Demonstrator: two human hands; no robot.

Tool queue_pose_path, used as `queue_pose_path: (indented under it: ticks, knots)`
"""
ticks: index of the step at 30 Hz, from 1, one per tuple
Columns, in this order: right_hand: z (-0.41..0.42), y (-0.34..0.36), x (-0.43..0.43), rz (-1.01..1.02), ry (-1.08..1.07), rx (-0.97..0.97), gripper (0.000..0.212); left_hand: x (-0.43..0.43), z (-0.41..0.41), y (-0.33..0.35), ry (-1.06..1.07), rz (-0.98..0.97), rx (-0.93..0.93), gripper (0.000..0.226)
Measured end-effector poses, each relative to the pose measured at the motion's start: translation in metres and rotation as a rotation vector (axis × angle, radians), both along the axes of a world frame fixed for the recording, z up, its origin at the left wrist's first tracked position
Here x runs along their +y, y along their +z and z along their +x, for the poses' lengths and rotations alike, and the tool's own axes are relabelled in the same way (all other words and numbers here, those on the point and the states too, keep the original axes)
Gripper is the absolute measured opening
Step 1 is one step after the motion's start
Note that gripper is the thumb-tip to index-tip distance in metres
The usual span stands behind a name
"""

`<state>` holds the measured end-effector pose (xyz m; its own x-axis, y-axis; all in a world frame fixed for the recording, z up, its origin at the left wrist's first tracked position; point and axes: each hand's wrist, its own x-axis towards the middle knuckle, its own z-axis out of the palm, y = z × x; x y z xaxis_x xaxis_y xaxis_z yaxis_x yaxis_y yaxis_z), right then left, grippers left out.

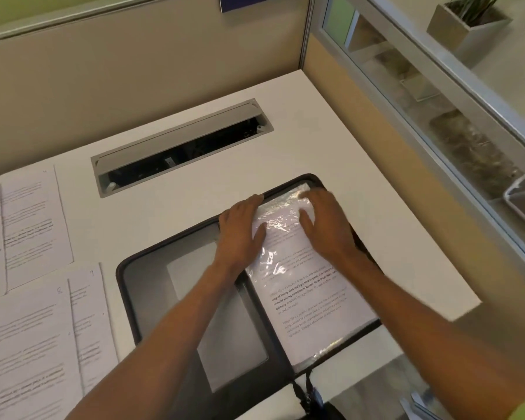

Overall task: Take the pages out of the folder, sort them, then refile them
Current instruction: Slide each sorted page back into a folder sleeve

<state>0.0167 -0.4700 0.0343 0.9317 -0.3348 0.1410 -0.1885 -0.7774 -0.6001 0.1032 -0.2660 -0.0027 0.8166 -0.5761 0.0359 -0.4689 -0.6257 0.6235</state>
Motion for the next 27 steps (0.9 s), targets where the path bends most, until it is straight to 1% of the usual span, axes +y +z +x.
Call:
queue_pose_path:
  ticks: [1, 4, 6, 8, 10, 15, 17, 22, 27]
  knots:
    - [-0.024, -0.003, 0.017, 0.035, -0.025, 0.013, 0.032, 0.004, -0.014, -0.003, 0.034, -0.011, -0.014, 0.057]
    - [-0.093, -0.022, 0.068, 0.093, -0.027, 0.149, 0.047, 0.011, -0.060, -0.019, 0.067, 0.029, -0.025, 0.053]
    - [-0.128, -0.040, 0.091, 0.042, 0.015, 0.207, 0.054, 0.011, -0.087, -0.030, 0.052, 0.104, -0.028, 0.053]
    - [-0.154, -0.055, 0.101, -0.050, 0.049, 0.218, 0.060, 0.006, -0.106, -0.039, 0.035, 0.172, -0.044, 0.056]
    - [-0.172, -0.062, 0.096, -0.093, 0.013, 0.268, 0.063, 0.001, -0.114, -0.042, 0.034, 0.223, -0.043, 0.060]
    - [-0.209, -0.068, 0.071, -0.197, -0.268, 0.417, 0.064, -0.005, -0.120, -0.041, 0.056, 0.293, -0.089, 0.063]
    - [-0.221, -0.069, 0.068, -0.223, -0.344, 0.460, 0.064, -0.005, -0.120, -0.042, 0.053, 0.306, -0.091, 0.064]
    - [-0.224, -0.071, 0.073, -0.249, -0.395, 0.484, 0.065, -0.005, -0.120, -0.044, 0.058, 0.341, -0.103, 0.064]
    - [-0.215, -0.064, 0.079, -0.133, -0.365, 0.400, 0.068, -0.004, -0.118, -0.044, 0.049, 0.329, -0.089, 0.064]
